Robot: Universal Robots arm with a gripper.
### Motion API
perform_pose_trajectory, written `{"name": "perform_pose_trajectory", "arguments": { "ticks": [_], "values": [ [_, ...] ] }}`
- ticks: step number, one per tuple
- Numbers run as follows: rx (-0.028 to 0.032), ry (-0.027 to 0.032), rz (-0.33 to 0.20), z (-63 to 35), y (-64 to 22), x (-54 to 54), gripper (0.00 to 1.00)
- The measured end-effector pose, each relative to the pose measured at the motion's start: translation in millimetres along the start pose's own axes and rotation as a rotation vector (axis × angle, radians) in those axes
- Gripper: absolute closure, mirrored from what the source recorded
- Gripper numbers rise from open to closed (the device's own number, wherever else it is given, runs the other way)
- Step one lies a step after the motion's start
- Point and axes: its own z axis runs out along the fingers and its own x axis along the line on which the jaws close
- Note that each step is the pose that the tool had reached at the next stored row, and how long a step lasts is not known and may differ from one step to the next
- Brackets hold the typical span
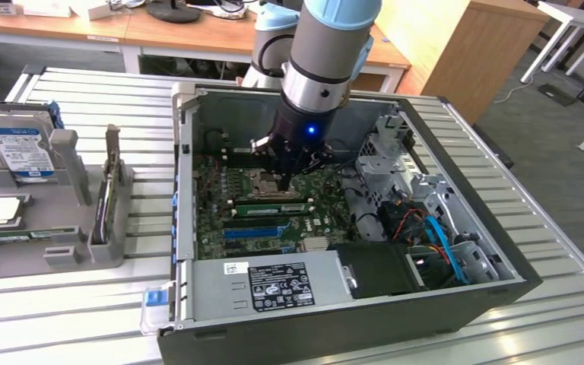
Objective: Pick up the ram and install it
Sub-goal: 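Press down the ram until it locks into place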
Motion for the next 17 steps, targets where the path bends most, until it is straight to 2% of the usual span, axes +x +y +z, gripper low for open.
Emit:
{"name": "perform_pose_trajectory", "arguments": {
  "ticks": [5, 8, 14, 17],
  "values": [
    [-0.0004, -0.0118, -0.001, 0.2, 0.0, 0.0, 0.89],
    [0.0007, -0.0119, -0.001, 0.1, 0.0, 0.0, 0.89],
    [0.0181, -0.0122, -0.001, 0.2, 0.1, 0.0, 0.89],
    [0.0186, -0.0121, -0.001, 0.1, 0.1, 0.0, 0.89]
  ]
}}
